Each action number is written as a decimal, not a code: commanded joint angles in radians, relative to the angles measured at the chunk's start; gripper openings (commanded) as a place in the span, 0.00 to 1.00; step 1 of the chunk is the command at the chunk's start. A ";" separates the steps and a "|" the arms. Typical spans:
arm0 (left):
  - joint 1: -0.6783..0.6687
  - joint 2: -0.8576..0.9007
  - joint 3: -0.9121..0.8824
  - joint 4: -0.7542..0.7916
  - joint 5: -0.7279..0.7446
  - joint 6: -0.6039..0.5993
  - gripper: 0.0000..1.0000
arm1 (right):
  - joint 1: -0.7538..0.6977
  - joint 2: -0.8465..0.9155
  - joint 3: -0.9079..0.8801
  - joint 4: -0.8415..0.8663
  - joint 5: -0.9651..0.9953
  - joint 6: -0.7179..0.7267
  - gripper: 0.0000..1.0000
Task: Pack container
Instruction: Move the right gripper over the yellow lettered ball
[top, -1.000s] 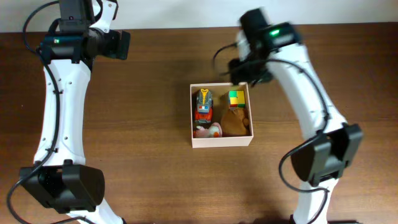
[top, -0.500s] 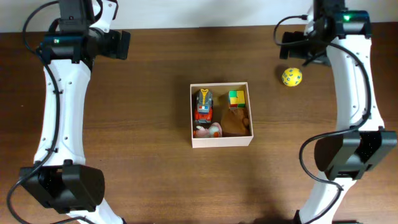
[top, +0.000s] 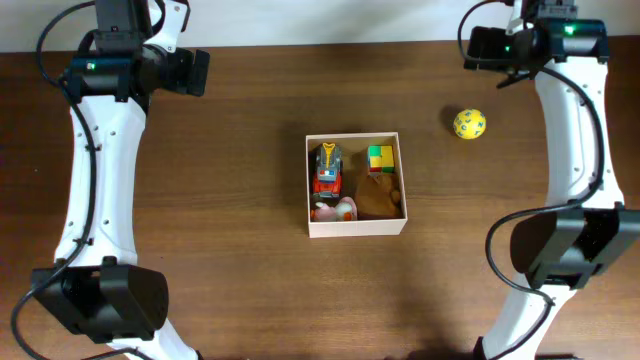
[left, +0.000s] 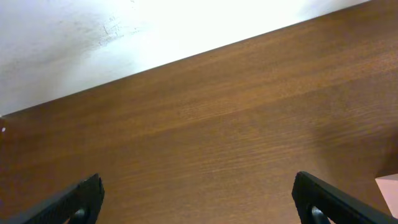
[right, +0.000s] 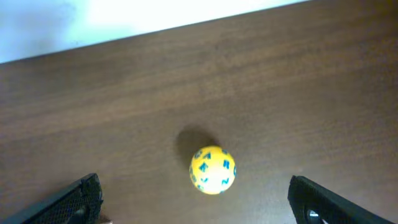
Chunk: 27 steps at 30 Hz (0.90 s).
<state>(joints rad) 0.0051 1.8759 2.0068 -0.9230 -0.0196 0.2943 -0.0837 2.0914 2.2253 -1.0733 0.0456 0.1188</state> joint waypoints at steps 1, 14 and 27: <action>-0.002 -0.006 0.016 0.002 -0.003 -0.010 0.99 | -0.008 0.069 -0.013 0.016 0.031 -0.034 0.99; -0.002 -0.006 0.016 0.002 -0.003 -0.010 0.99 | -0.028 0.232 -0.013 0.033 0.071 -0.037 0.99; -0.002 -0.006 0.016 0.002 -0.003 -0.010 0.99 | -0.026 0.303 -0.019 -0.048 -0.015 -0.060 0.99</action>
<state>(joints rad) 0.0051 1.8759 2.0068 -0.9230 -0.0196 0.2943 -0.1097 2.3558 2.2154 -1.1187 0.0643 0.0738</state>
